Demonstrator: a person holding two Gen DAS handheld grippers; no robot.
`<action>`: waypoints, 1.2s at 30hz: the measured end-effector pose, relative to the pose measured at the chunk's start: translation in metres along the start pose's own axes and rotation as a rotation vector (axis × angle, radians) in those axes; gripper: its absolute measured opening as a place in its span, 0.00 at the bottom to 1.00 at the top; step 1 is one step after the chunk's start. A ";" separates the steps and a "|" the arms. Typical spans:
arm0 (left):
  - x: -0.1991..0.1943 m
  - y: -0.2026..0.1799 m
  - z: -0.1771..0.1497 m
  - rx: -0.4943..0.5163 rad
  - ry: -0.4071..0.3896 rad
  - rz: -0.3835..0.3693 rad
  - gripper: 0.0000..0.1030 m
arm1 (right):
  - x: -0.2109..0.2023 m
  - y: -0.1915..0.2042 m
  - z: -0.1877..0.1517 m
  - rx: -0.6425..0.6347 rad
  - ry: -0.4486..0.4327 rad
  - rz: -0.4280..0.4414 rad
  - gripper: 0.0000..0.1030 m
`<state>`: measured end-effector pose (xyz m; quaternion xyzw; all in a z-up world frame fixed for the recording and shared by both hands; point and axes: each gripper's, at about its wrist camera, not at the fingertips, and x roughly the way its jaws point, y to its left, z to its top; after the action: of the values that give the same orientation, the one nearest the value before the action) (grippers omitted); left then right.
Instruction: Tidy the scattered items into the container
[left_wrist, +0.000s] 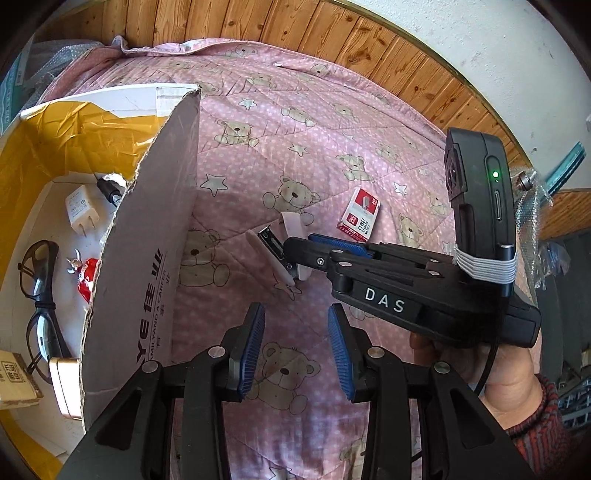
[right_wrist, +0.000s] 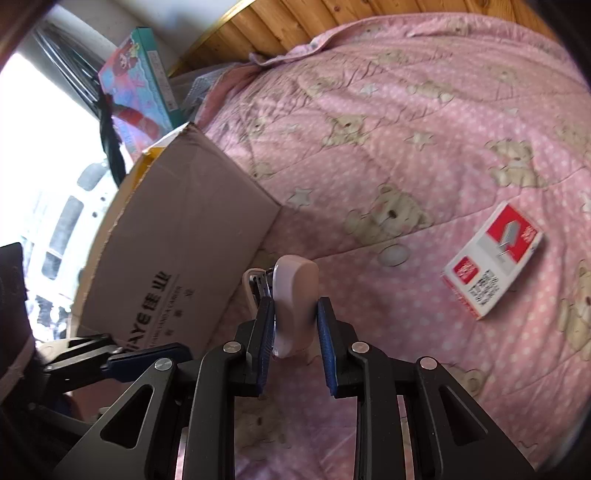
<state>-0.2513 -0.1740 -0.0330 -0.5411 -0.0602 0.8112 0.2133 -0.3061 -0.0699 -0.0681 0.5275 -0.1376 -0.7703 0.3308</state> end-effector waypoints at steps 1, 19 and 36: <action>-0.001 0.000 -0.001 0.000 -0.001 0.003 0.36 | 0.001 0.000 -0.001 0.010 0.009 0.036 0.26; 0.000 -0.003 -0.007 -0.022 -0.019 0.031 0.47 | -0.043 -0.030 0.006 0.120 -0.149 -0.132 0.25; 0.070 0.019 0.002 -0.096 -0.060 0.151 0.47 | -0.021 -0.076 0.029 0.151 -0.172 -0.447 0.55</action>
<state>-0.2810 -0.1620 -0.0979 -0.5289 -0.0642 0.8372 0.1234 -0.3551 -0.0040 -0.0837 0.5005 -0.1023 -0.8539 0.0991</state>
